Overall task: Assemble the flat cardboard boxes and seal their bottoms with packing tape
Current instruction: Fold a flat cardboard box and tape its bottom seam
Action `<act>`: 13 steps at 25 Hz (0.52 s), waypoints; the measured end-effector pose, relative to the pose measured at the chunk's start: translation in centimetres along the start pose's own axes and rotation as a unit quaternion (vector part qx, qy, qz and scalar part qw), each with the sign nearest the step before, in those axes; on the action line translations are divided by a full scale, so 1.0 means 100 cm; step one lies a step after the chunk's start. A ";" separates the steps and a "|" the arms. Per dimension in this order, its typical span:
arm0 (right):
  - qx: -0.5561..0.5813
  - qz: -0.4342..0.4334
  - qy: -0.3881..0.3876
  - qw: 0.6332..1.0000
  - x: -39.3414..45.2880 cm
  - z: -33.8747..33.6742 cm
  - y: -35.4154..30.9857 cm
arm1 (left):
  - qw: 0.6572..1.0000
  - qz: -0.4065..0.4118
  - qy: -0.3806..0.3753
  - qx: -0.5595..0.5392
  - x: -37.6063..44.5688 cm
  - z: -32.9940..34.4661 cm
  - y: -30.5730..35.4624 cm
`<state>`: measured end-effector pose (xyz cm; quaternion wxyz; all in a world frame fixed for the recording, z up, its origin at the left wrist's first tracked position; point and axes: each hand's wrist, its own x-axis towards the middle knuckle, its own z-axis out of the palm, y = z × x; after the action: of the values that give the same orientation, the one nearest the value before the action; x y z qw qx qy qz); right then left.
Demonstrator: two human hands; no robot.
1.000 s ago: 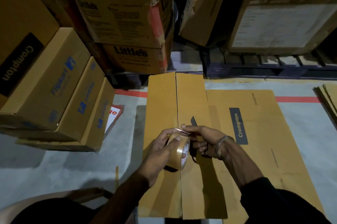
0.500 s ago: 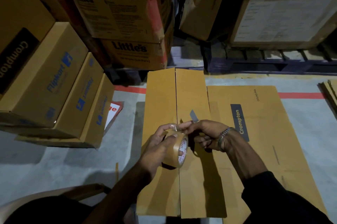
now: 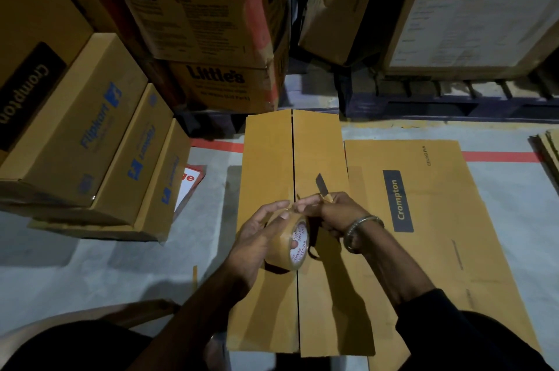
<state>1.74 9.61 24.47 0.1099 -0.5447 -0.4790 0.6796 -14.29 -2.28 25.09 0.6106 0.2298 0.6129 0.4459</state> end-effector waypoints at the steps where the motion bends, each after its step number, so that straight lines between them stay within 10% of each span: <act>1: -0.028 -0.050 0.032 0.998 0.001 0.003 0.003 | 1.000 0.002 0.006 -0.007 0.000 -0.001 0.000; 7: -0.308 -0.211 0.247 0.894 0.014 0.008 0.020 | 1.000 -0.012 -0.001 -0.019 -0.004 0.000 0.008; 13: 0.152 -0.055 0.114 0.980 0.017 0.016 0.002 | 0.998 -0.020 -0.052 0.020 -0.013 0.009 0.007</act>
<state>-0.20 9.80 23.18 0.2820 -0.5685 -0.3837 0.6709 -13.41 -2.78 26.55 0.6457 0.2528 0.5934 0.4088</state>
